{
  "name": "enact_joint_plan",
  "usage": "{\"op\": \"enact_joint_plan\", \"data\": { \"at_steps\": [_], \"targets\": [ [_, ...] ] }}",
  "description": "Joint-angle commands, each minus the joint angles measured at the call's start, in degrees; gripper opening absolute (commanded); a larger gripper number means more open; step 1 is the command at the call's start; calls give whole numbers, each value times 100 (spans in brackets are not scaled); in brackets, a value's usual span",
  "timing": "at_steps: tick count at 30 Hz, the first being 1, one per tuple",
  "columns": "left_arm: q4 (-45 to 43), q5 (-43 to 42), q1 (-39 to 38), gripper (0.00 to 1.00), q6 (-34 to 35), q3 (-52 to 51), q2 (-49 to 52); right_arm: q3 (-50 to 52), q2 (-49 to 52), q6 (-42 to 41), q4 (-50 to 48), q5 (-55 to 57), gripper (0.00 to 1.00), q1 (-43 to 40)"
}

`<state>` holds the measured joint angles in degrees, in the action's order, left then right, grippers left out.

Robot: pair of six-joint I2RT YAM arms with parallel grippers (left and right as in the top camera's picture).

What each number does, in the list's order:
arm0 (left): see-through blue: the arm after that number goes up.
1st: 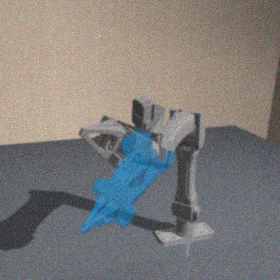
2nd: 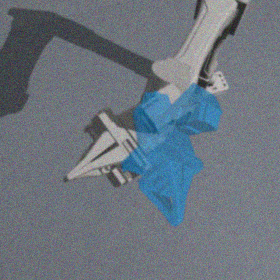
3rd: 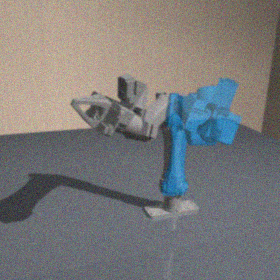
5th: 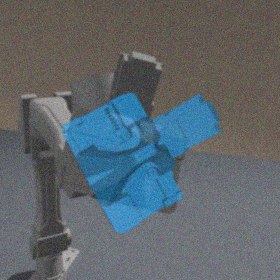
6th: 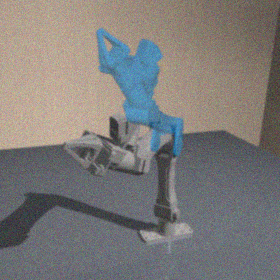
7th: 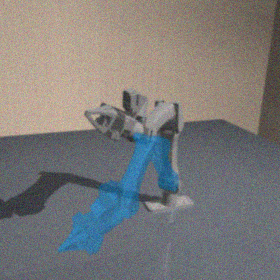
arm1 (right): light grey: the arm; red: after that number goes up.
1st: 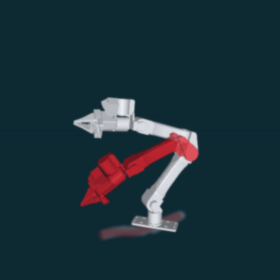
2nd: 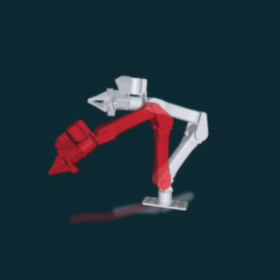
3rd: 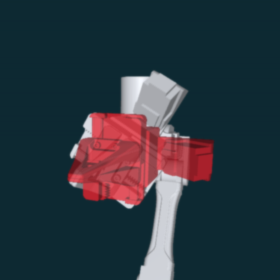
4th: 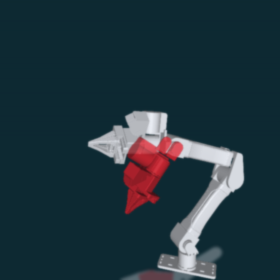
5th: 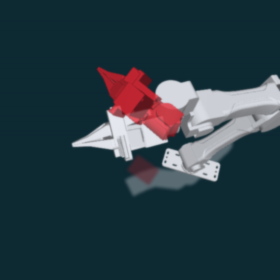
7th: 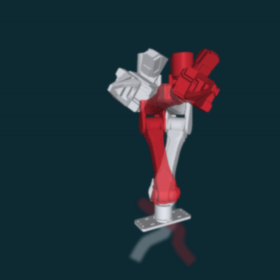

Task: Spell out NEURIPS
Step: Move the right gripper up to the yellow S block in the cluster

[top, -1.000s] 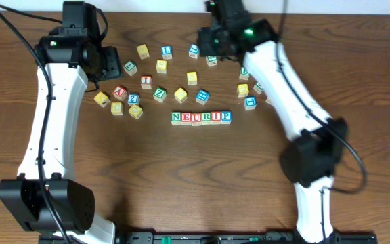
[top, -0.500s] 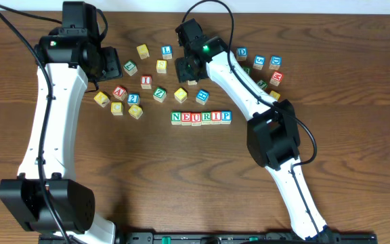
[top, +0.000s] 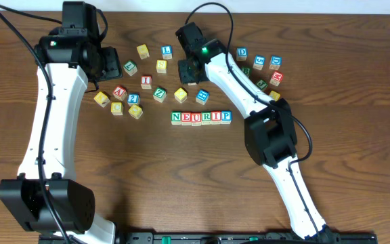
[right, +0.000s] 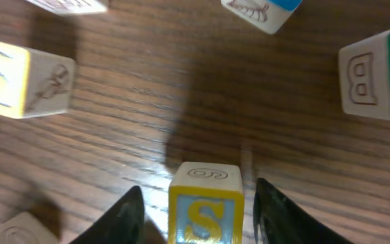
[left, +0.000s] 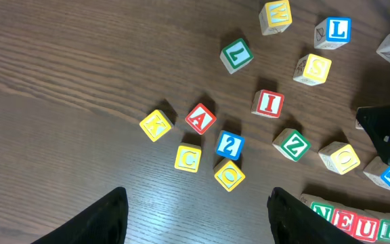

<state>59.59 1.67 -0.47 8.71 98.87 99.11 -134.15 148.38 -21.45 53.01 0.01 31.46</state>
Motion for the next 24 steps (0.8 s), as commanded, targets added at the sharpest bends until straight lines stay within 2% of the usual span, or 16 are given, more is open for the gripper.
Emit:
{"op": "enact_joint_plan", "data": {
  "at_steps": [1,12,19,24],
  "targets": [
    [11,52,9,66,-55,-2,-9,-105,48,-81,-7,92,41,17],
    [11,52,9,65,-55,-2,-9,-107,44,-81,13,138,20,-4],
    [11,52,9,66,-55,-2,-9,-184,-192,-81,201,136,17,-101],
    [11,52,9,65,-55,-2,-9,-195,-868,-50,507,149,15,-201]
  ]
}}
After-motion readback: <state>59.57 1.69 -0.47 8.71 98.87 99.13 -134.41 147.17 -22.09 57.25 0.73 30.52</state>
